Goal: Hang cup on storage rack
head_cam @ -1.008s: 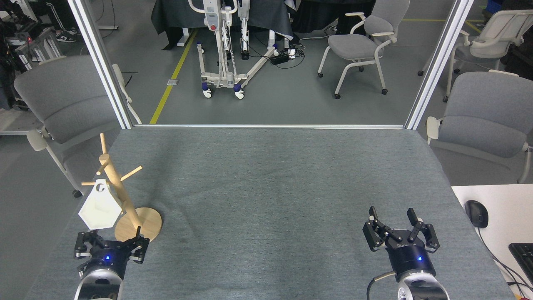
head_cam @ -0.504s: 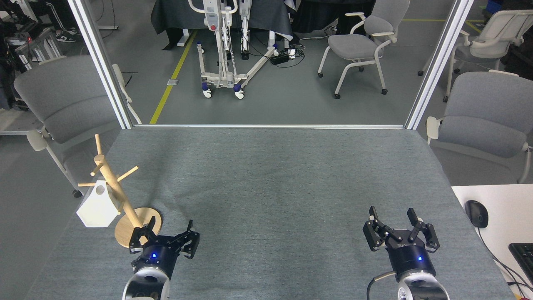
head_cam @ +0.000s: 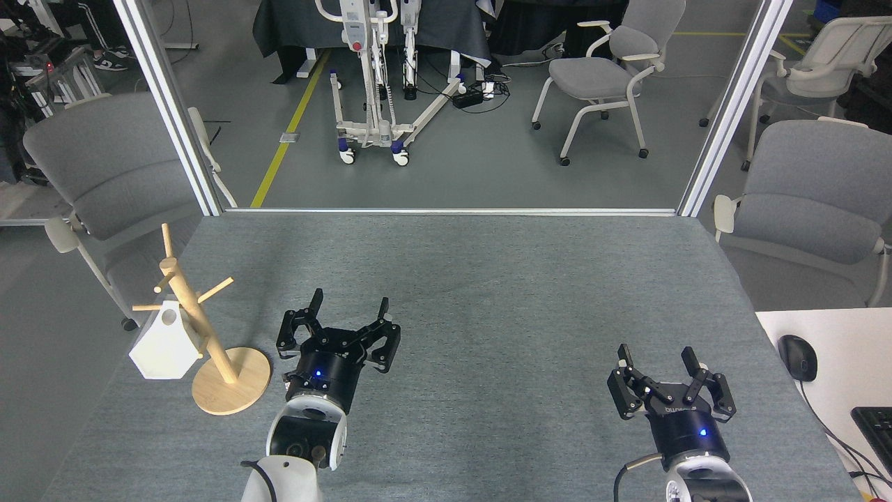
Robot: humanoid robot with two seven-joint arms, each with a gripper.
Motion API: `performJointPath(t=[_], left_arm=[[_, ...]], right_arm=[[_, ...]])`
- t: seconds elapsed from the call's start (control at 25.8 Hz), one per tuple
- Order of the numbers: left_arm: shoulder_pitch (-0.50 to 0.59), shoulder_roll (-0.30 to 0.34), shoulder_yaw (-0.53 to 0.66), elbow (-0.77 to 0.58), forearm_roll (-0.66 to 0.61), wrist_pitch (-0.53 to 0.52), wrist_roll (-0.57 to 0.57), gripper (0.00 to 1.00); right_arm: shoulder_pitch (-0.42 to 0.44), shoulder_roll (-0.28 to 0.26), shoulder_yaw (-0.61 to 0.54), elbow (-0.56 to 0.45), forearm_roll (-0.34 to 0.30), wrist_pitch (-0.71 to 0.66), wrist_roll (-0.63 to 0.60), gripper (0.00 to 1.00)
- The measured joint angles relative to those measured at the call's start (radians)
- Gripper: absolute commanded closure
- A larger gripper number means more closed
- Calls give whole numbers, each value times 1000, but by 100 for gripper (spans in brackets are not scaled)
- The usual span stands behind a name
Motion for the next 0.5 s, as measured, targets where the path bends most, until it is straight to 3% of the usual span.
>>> performJointPath(t=[0.5], left_arm=[[80, -2, -97, -81, 2, 111, -35, 2]], right_arm=[[-1, 4, 0, 0, 0, 1, -1, 0]])
